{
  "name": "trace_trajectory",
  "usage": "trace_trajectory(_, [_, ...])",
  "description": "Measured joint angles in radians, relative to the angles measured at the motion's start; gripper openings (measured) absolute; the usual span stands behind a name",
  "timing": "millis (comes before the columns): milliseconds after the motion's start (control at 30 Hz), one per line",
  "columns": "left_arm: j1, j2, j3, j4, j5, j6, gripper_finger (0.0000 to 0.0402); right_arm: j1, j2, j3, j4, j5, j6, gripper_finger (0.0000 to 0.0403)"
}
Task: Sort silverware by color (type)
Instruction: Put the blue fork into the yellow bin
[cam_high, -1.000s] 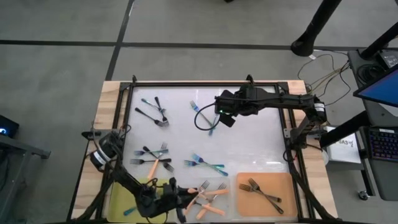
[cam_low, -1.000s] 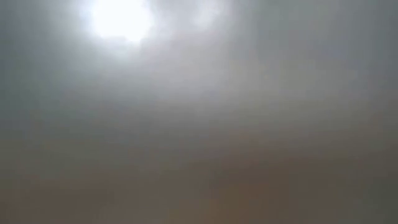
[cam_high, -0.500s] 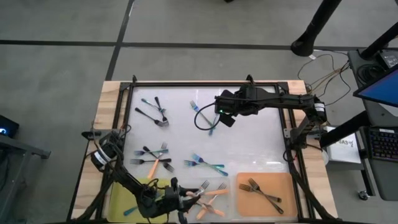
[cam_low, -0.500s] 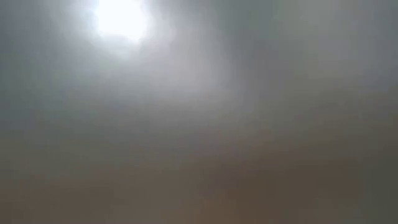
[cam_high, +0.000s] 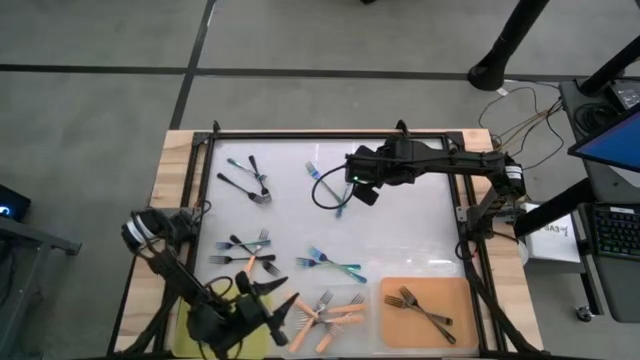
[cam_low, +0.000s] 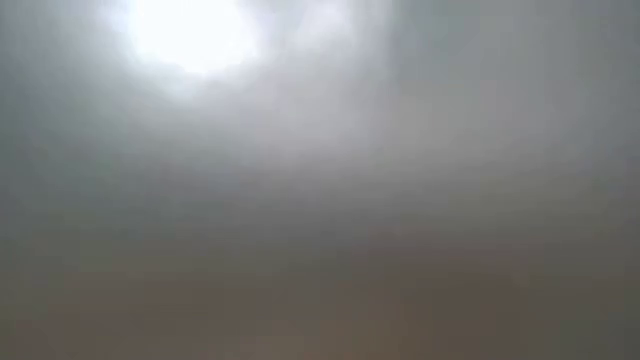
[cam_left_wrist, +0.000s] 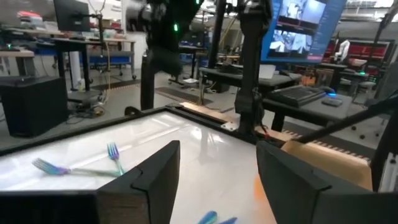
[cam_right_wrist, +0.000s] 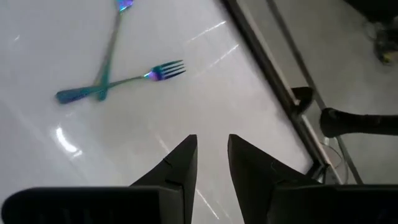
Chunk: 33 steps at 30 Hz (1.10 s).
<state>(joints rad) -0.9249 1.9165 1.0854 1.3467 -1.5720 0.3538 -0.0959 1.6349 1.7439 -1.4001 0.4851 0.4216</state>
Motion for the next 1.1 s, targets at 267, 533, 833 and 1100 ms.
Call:
trace_trajectory(267, [-0.005, -0.081, -0.048, -0.002, 0.0, 0.087, 0.0189, -0.017, 0.006, -0.129, 0.182, -0.115, -0.308, 0.0085])
trace_trajectory(533, [-0.005, -0.216, -0.24, 0.004, 0.001, 0.003, 0.0189, -0.039, 0.006, -0.301, 0.387, -0.153, -0.854, 0.0091])
trace_trajectory(833, [0.026, -0.378, -0.476, 0.0, 0.0, -0.148, 0.0189, -0.042, 0.006, -0.456, 0.752, -0.157, -1.493, 0.0091])
trace_trajectory(1100, [0.031, -0.455, -0.571, 0.002, 0.0, -0.205, 0.0189, -0.077, 0.006, -0.487, 0.811, -0.37, -1.431, 0.0091])
